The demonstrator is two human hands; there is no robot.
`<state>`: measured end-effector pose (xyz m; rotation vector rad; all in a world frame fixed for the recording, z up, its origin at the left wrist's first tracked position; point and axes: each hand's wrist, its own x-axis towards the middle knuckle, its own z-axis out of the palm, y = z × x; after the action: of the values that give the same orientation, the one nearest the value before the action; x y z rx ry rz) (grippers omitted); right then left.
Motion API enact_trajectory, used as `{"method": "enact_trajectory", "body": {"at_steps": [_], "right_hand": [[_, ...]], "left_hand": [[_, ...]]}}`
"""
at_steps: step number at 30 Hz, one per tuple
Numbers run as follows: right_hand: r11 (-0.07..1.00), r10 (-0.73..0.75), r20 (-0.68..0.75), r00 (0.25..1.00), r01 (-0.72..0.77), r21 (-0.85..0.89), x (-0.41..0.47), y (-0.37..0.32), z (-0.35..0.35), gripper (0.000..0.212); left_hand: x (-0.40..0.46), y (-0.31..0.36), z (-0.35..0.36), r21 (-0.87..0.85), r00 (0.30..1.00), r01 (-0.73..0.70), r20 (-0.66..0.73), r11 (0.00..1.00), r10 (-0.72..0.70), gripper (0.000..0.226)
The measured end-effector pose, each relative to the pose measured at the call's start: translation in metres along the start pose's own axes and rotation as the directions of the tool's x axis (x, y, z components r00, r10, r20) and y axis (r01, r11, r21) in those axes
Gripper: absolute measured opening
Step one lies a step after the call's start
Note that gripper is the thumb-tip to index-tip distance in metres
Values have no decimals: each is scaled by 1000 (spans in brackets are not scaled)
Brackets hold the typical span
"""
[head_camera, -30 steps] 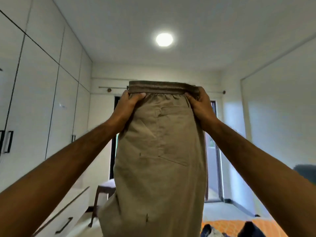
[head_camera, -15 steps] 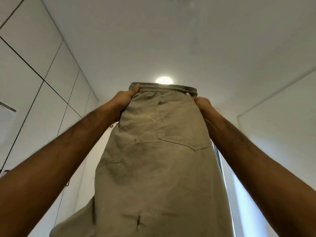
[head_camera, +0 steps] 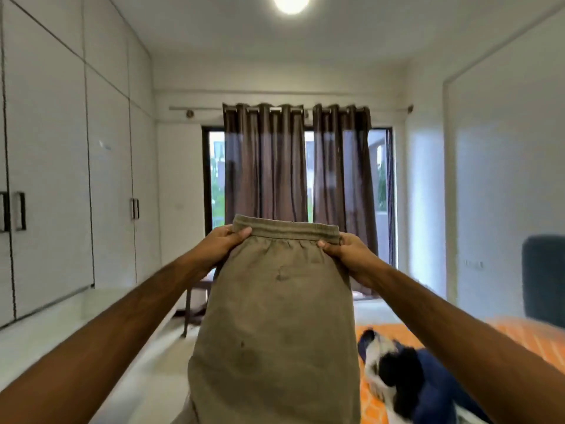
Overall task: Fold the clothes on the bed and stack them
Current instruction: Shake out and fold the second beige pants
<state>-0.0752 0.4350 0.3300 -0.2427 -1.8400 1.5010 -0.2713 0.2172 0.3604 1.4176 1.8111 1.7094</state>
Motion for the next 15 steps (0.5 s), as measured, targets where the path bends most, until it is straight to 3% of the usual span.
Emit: {"method": "enact_trajectory", "body": {"at_steps": [2,5,9,11,15], "right_hand": [[996,78,26,997,-79,28,-9,52,1,27],[974,219,68,973,-222,41,-30,125,5,25],[914,385,242,891,-404,32,-57,174,-1,46],[868,459,394,796,-497,-8,-73,198,-8,53],[793,493,661,565,-605,-74,-98,241,-20,44]], "left_hand": [[-11,-49,9,-30,998,59,6,998,-59,36],[-25,-119,22,-68,975,216,68,974,-212,78],[-49,-174,21,-120,896,414,229,902,-381,41],[-67,-198,18,-109,811,519,375,848,-449,37],[-92,-247,10,-23,577,642,673,767,-463,49]]}}
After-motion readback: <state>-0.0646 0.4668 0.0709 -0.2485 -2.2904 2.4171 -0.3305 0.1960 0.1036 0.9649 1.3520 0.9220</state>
